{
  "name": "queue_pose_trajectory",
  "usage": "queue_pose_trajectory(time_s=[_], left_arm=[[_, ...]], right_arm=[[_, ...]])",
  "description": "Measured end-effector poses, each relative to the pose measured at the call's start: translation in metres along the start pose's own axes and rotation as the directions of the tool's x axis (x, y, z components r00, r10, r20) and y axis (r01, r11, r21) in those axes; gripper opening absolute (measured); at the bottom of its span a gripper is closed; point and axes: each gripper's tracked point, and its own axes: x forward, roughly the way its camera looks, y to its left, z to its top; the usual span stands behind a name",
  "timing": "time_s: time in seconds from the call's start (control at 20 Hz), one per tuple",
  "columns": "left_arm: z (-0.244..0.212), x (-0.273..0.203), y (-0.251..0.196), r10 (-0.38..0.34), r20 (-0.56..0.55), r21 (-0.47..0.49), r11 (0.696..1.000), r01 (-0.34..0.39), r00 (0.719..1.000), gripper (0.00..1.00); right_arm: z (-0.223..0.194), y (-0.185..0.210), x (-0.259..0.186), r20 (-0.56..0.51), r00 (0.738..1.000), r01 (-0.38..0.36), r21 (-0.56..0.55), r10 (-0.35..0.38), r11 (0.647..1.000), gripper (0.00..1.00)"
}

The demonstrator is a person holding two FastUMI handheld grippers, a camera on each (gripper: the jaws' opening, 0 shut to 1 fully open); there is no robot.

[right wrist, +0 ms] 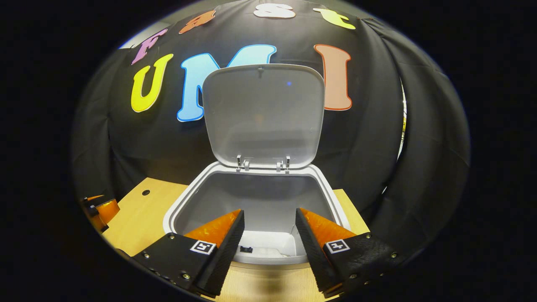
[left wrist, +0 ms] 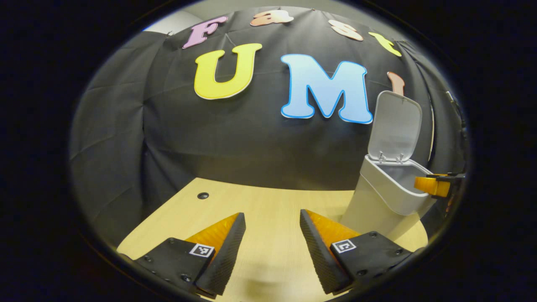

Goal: Press the lid of the desktop garbage bin to open it, pick up the crumpled paper on the desktop and throw it into the bin, then pick up the pop can on the desktop and drop it into the bin, and finally close the garbage bin lid.

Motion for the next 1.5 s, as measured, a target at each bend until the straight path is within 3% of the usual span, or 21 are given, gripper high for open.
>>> queue_pose_trajectory(time_s=[0.05, 0.15, 0.2, 0.25, 0.35, 0.4, 0.9, 0.95, 1.25, 1.4, 1.45, 1.5], left_arm=[[0.000, 0.000, 0.000, 0.000, -0.001, 0.000, 1.000, 0.000, 1.000, 0.94], [0.000, -0.001, 0.000, 0.000, -0.001, 0.001, 1.000, 0.000, 1.000, 0.94], [-0.001, 0.000, 0.000, -0.001, -0.001, 0.002, 1.000, 0.001, 1.000, 0.87], [0.000, 0.001, -0.001, -0.001, -0.002, 0.002, 1.000, 0.001, 1.000, 0.86], [-0.001, 0.000, -0.001, -0.001, -0.001, 0.001, 1.000, 0.001, 1.000, 0.87], [-0.001, 0.000, -0.001, -0.001, -0.002, 0.001, 1.000, 0.001, 1.000, 0.94], [0.000, -0.001, 0.006, 0.008, 0.002, -0.001, 1.000, -0.008, 1.000, 0.94], [-0.001, -0.001, 0.006, 0.008, 0.001, -0.001, 1.000, -0.008, 1.000, 0.87], [0.001, -0.001, 0.005, 0.002, 0.003, 0.009, 1.000, -0.002, 1.000, 0.86], [0.001, -0.001, 0.004, -0.001, 0.001, 0.011, 1.000, 0.001, 1.000, 0.87], [0.001, -0.002, 0.004, -0.001, 0.001, 0.011, 1.000, 0.001, 1.000, 0.94], [0.001, -0.001, 0.004, 0.000, 0.001, 0.012, 1.000, 0.000, 1.000, 0.94]], right_arm=[[-0.001, 0.000, 0.000, 0.000, 1.000, 0.000, 0.000, 0.000, 1.000, 0.80], [-0.001, 0.000, 0.000, 0.001, 1.000, 0.000, 0.000, 0.000, 1.000, 0.80], [-0.001, 0.000, 0.001, 0.001, 1.000, 0.000, 0.000, 0.000, 1.000, 0.80], [-0.001, 0.001, 0.000, 0.001, 1.000, -0.003, 0.001, 0.003, 1.000, 0.80], [0.000, 0.003, -0.001, 0.002, 1.000, -0.012, 0.002, 0.012, 1.000, 0.81], [0.000, 0.004, -0.001, 0.001, 1.000, -0.014, 0.003, 0.014, 1.000, 0.81], [0.009, 0.003, -0.010, 0.024, 0.999, -0.025, 0.045, 0.024, 0.999, 0.81], [0.010, 0.002, -0.011, 0.029, 0.999, -0.024, 0.049, 0.022, 0.998, 0.81], [0.025, 0.000, -0.014, 0.060, 0.998, -0.025, 0.050, 0.022, 0.998, 0.81], [0.040, -0.001, -0.018, 0.092, 0.996, -0.027, 0.048, 0.023, 0.998, 0.81], [0.044, 0.000, -0.018, 0.103, 0.994, -0.028, 0.046, 0.023, 0.999, 0.81], [0.050, -0.001, -0.019, 0.116, 0.993, -0.029, 0.045, 0.024, 0.999, 0.81]])
